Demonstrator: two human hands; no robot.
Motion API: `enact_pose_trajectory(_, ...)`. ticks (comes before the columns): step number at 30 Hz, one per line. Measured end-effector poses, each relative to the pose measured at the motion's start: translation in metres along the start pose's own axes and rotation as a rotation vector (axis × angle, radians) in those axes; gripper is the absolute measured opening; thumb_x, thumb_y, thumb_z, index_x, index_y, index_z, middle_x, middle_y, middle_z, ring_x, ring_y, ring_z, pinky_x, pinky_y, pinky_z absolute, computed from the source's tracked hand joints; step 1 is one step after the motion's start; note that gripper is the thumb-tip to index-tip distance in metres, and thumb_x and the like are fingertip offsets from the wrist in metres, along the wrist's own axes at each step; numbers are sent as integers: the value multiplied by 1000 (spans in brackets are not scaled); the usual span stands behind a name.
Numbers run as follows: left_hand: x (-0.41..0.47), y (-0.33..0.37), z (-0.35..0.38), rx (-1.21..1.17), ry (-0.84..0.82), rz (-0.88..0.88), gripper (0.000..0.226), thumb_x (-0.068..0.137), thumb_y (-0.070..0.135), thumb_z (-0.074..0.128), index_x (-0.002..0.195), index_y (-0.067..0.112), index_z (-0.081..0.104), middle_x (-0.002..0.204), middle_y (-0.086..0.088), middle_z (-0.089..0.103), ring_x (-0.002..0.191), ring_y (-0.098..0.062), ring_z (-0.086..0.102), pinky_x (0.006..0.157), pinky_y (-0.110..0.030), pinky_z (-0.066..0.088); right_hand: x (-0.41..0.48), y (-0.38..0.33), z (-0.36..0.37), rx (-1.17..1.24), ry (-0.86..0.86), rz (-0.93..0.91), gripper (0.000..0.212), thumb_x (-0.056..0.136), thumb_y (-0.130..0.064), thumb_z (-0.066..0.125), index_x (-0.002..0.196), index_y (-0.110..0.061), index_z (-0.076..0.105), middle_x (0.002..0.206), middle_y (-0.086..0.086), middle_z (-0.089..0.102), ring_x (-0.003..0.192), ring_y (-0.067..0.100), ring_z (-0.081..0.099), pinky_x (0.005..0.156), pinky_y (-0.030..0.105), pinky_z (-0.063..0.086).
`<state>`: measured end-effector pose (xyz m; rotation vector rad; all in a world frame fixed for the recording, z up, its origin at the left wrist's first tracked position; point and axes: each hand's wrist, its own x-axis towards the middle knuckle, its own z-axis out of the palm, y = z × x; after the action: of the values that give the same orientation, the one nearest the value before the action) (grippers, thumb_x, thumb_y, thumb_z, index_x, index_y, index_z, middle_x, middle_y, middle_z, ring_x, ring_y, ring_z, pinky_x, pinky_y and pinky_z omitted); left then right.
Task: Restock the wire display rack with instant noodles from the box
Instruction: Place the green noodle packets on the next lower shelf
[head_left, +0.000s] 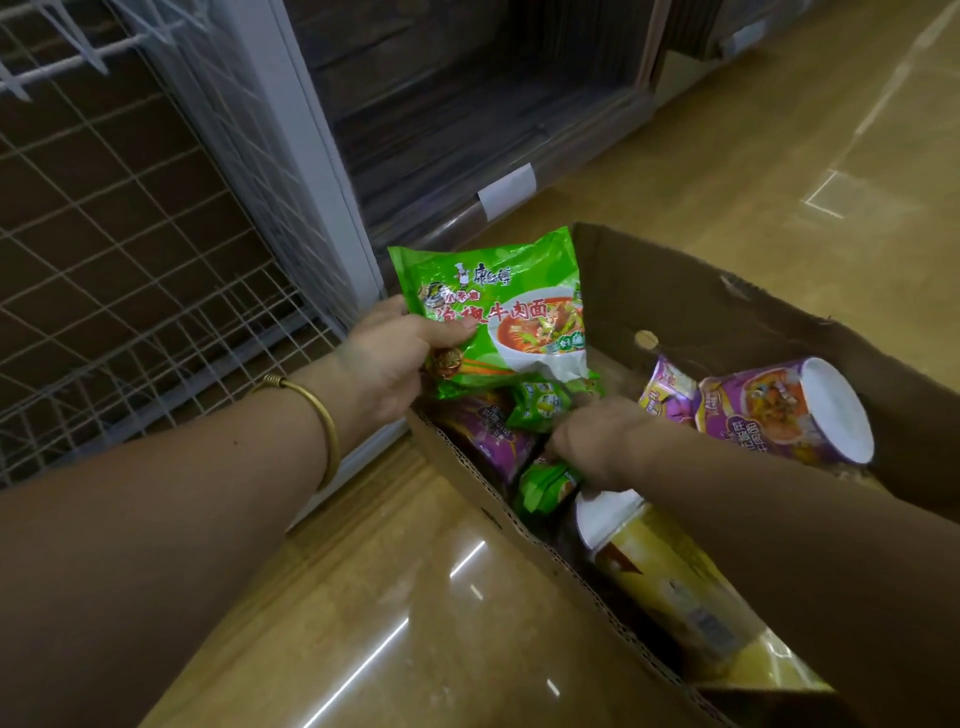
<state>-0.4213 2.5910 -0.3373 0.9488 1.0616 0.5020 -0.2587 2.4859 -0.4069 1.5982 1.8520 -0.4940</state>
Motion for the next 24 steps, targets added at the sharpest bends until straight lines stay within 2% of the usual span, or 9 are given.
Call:
enact_pose_trajectory(3, 3, -2, -4, 20, 18, 1, 40, 83, -7, 66, 121, 3, 62, 108, -14, 74, 95, -28, 73, 72, -37, 61, -7, 3, 1, 61, 111, 70, 40, 90, -35, 66, 129, -28, 62, 133, 6, 51, 124, 33, 39, 90, 38, 42)
enact_pose_trajectory(5, 5, -5, -6, 26, 31, 7, 42, 82, -6, 67, 122, 3, 62, 108, -14, 74, 96, -29, 73, 78, -40, 60, -12, 7, 1, 131, 184, 135, 33, 91, -29, 62, 124, -28, 65, 130, 9, 44, 119, 34, 35, 91, 39, 40)
enact_pose_trajectory(7, 6, -6, -8, 22, 45, 18, 44, 80, -6, 69, 123, 4, 61, 108, -13, 74, 97, -30, 72, 84, -45, 58, -17, 12, 2, 257, 215, 203, 39, 91, -21, 60, 128, -33, 63, 128, 9, 33, 118, 35, 32, 94, 38, 37)
enact_pose_trajectory(10, 6, -4, -9, 7, 56, 46, 44, 81, -5, 68, 124, 5, 61, 109, -13, 73, 97, -29, 72, 81, -43, 59, -30, 22, 7, 446, 263, 273, 51, 90, -8, 58, 126, -44, 63, 123, 5, 26, 114, 33, 33, 96, 34, 34)
enact_pose_trajectory(14, 4, -2, -10, 6, 38, 66, 42, 83, -5, 66, 123, 5, 61, 110, -13, 73, 98, -29, 72, 85, -45, 58, -48, 37, 13, 649, 320, 289, 53, 87, -3, 60, 127, -37, 65, 116, 2, 20, 113, 26, 45, 100, 23, 37)
enact_pose_trajectory(17, 0, -1, -12, 36, 33, 79, 38, 84, -6, 65, 120, 4, 63, 108, -13, 74, 96, -28, 72, 84, -42, 58, -58, 41, 11, 729, 366, 304, 50, 85, -6, 64, 126, -35, 65, 125, 3, 23, 123, 29, 48, 108, 33, 39)
enact_pose_trajectory(20, -5, 0, -14, 52, 46, 73, 38, 83, -6, 67, 119, 4, 62, 107, -13, 74, 95, -29, 73, 84, -43, 58, -72, 41, -2, 769, 445, 293, 46, 84, -8, 66, 124, -30, 66, 136, 4, 33, 126, 23, 48, 107, 29, 38)
enact_pose_trajectory(22, -9, 1, -16, 67, 52, 77, 34, 83, -7, 67, 115, 5, 63, 105, -13, 74, 95, -29, 72, 82, -42, 58, -81, 40, -14, 770, 470, 304, 41, 84, -12, 67, 122, -28, 66, 133, 4, 42, 123, 25, 50, 104, 31, 39)
enact_pose_trajectory(24, -13, 2, -19, 72, 67, 89, 33, 83, -7, 67, 113, 7, 62, 106, -13, 74, 96, -30, 72, 84, -44, 57, -90, 39, -27, 759, 440, 360, 35, 86, -21, 65, 117, -36, 64, 125, 5, 51, 120, 32, 45, 103, 41, 40)
